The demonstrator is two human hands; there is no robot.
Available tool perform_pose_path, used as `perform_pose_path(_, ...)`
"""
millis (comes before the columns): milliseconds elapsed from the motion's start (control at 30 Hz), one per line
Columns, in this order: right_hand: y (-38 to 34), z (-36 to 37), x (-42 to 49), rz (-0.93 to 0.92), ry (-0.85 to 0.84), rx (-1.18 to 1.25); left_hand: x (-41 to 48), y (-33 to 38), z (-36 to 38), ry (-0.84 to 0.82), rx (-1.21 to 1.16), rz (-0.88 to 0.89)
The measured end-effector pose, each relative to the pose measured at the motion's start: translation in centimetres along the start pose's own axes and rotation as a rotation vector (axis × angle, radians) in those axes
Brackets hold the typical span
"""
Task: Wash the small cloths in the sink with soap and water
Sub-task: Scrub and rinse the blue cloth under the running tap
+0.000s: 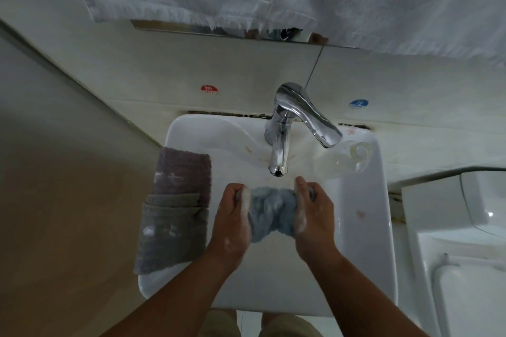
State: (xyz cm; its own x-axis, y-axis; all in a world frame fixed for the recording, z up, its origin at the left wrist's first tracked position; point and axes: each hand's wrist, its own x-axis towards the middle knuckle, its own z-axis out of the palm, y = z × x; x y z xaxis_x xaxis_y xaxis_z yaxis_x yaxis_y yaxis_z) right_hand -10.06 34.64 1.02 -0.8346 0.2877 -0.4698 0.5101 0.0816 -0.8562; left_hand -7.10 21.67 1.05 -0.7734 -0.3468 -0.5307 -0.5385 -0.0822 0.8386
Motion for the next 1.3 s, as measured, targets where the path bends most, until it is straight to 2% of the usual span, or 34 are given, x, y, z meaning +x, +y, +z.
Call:
perform_pose_path(133, 0.6, 2.2, -4.1, -0.288, -0.106, -0.146, -0.5, 0.8, 1.6, -0.083, 0.008, 0.027)
perform_pose_path(200, 0.9, 2.2, -3.7, -0.354, -0.096, -0.193, -0.8, 1.4, 1.8, -0.125, -0.018, -0.017)
perform_pose_path(267, 0.5, 1.7, -1.2, -0.213, 0.011, -0.201, -1.8, 1.5, 2.3, -0.209, -0.004, -0.010)
perform_pose_path(333, -0.1, 1.4, -0.1, -0.055, 0.045, -0.113, -2.1, 1.2, 2.5, -0.255, 0.095, 0.079)
perform_pose_path(367, -0.2, 1.6, -0.6, -0.055, 0.025, -0.113, -1.7, 1.2, 2.3, -0.240, 0.103, 0.096)
perform_pose_path(467, -0.7, 2.9, -4.3, -0.247, -0.062, -0.179, -0.1, 0.9, 1.6, -0.192, 0.010, 0.038)
perform_pose_path(533, -0.8, 3.0, -3.9, -0.324, -0.051, -0.157, -0.3, 0.5, 1.8, -0.196, 0.003, 0.017)
perform_pose_path(667, -1.4, 2.6, -1.0, -0.288, -0.074, -0.082, -0.7, -0.4, 2.4, -0.216, 0.030, 0.058)
perform_pose_path(767, -1.0, 2.7, -2.0, -0.331, -0.109, -0.035, 0.1, -0.8, 2.2, -0.191, 0.027, 0.020)
perform_pose_path(833, -0.7, 2.5, -2.0, -0.351, -0.091, -0.096, -0.1, -0.8, 1.9, -0.171, 0.106, 0.092)
perform_pose_path(967, -0.5, 2.1, 0.8, -0.198, 0.005, -0.107, -2.1, 0.3, 2.2, -0.150, 0.161, 0.269)
perform_pose_path(1033, -0.1, 2.3, -0.4, -0.170, -0.018, -0.107, -1.4, 0.3, 2.1, -0.105, 0.234, 0.331)
perform_pose_path(1100, 0.1, 2.6, -3.1, -0.238, -0.081, -0.151, 0.3, 0.1, 1.7, -0.059, 0.210, 0.259)
perform_pose_path(1167, 0.3, 2.3, -3.5, -0.286, -0.098, -0.190, 0.0, 0.0, 1.7, -0.101, 0.138, 0.146)
perform_pose_path(1300, 0.0, 1.4, 0.2, -0.179, 0.032, -0.173, -3.3, 0.6, 2.8, -0.221, 0.102, 0.160)
